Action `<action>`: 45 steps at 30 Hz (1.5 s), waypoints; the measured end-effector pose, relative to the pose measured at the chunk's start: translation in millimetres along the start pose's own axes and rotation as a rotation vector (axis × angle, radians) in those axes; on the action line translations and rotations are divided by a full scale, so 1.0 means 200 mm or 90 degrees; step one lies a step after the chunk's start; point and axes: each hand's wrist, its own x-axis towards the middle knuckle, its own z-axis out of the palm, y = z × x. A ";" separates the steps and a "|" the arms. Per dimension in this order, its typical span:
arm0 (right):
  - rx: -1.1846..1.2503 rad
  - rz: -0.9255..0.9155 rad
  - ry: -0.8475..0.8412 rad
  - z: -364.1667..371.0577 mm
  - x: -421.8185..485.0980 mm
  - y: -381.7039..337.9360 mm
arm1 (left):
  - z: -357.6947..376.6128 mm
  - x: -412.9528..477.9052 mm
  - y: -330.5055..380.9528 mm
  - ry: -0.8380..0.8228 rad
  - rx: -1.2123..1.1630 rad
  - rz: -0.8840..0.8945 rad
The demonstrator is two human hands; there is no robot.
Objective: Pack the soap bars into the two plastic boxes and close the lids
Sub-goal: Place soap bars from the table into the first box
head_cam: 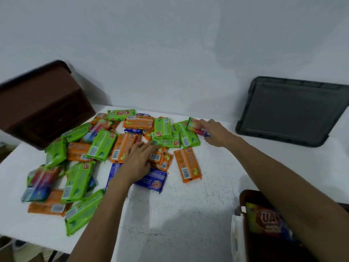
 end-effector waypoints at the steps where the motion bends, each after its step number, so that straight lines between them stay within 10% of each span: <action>1: 0.001 -0.005 0.010 0.00 0.00 0.00 | -0.01 0.01 -0.01 -0.006 0.007 0.008; 19: 0.330 -0.023 0.322 -0.31 -0.86 -0.06 | -0.24 -0.25 0.61 0.129 -0.694 0.054; 27: 0.381 -0.010 0.424 -0.35 -1.63 -0.05 | -0.22 -0.53 1.01 0.196 -0.694 0.084; 45: 0.635 0.168 -0.128 0.05 -1.94 0.03 | 0.06 -0.80 1.35 0.156 -0.749 0.045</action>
